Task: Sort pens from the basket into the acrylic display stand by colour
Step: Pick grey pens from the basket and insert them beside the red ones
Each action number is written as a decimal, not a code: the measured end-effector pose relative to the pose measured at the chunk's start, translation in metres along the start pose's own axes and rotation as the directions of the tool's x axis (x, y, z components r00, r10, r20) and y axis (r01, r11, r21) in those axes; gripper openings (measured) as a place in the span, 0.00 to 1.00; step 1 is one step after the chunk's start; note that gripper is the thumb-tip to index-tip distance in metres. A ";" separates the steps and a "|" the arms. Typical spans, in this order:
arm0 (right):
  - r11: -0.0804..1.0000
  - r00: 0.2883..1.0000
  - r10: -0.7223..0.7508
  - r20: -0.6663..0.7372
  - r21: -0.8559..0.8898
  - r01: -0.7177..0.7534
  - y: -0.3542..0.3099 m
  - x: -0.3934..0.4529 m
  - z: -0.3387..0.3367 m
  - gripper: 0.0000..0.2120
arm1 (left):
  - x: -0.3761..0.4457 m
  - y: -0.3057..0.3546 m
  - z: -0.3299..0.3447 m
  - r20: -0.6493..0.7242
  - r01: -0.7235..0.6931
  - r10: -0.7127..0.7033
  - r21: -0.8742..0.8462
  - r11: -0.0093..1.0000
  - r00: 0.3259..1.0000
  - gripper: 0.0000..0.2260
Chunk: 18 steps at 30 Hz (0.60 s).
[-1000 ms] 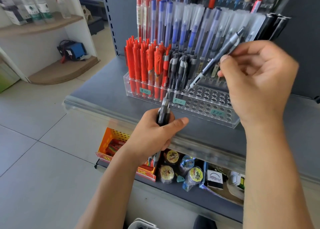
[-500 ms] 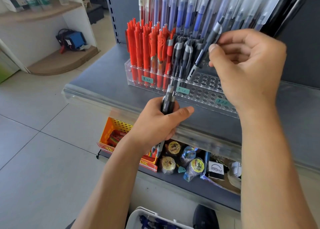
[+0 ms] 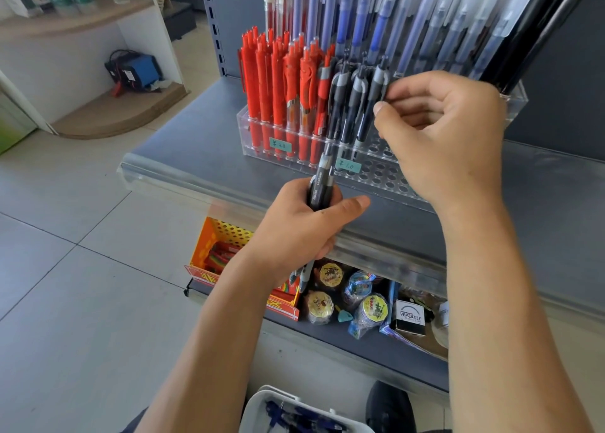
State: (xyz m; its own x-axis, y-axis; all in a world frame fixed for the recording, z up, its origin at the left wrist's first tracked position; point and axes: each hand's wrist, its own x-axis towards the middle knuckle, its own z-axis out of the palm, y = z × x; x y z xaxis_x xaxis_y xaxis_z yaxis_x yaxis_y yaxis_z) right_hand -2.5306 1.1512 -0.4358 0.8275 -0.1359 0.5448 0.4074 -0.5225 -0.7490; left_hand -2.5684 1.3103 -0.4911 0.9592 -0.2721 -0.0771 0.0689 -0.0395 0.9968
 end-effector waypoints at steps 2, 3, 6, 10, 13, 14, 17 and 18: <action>1.000 1.000 0.013 0.006 0.002 -0.013 0.000 -0.001 0.001 0.05 | 0.000 0.000 0.000 0.001 0.002 -0.002 -0.005 1.000 1.000 0.17; 1.000 1.000 0.015 0.009 0.001 -0.015 0.000 -0.001 0.001 0.05 | 0.000 0.000 0.000 0.001 0.003 -0.003 -0.008 1.000 1.000 0.17; 1.000 1.000 0.024 0.017 -0.010 -0.024 0.001 -0.001 0.001 0.05 | 0.001 0.001 0.001 0.003 0.005 -0.005 -0.009 1.000 1.000 0.19; 0.998 0.998 0.044 0.038 -0.038 -0.042 0.003 -0.002 0.003 0.04 | 0.000 0.001 0.002 0.003 0.007 -0.007 -0.014 1.000 1.000 0.20; 0.997 0.996 0.071 0.056 -0.043 -0.069 0.003 -0.001 0.001 0.04 | -0.001 0.002 0.002 0.006 0.011 -0.011 -0.025 1.000 1.000 0.20; 0.996 0.994 0.085 0.066 -0.042 -0.082 0.003 -0.001 0.000 0.04 | -0.001 0.002 0.002 0.007 0.013 -0.013 -0.026 1.000 1.000 0.20; 0.989 0.988 0.130 0.089 -0.077 -0.123 0.001 -0.003 -0.005 0.06 | -0.001 0.002 0.003 0.006 0.024 -0.023 -0.029 0.999 1.000 0.18; 0.987 0.985 0.140 0.097 -0.087 -0.132 -0.002 -0.005 -0.009 0.07 | -0.002 0.003 0.003 0.010 0.025 -0.025 -0.024 0.999 1.000 0.17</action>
State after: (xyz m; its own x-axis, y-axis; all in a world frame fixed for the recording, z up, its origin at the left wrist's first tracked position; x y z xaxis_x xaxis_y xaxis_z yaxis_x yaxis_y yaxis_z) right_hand -2.5386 1.1453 -0.4336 0.9099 -0.1253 0.3954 0.2598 -0.5711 -0.7787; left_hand -2.5709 1.3073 -0.4882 0.9543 -0.2808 -0.1019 0.0994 -0.0233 0.9948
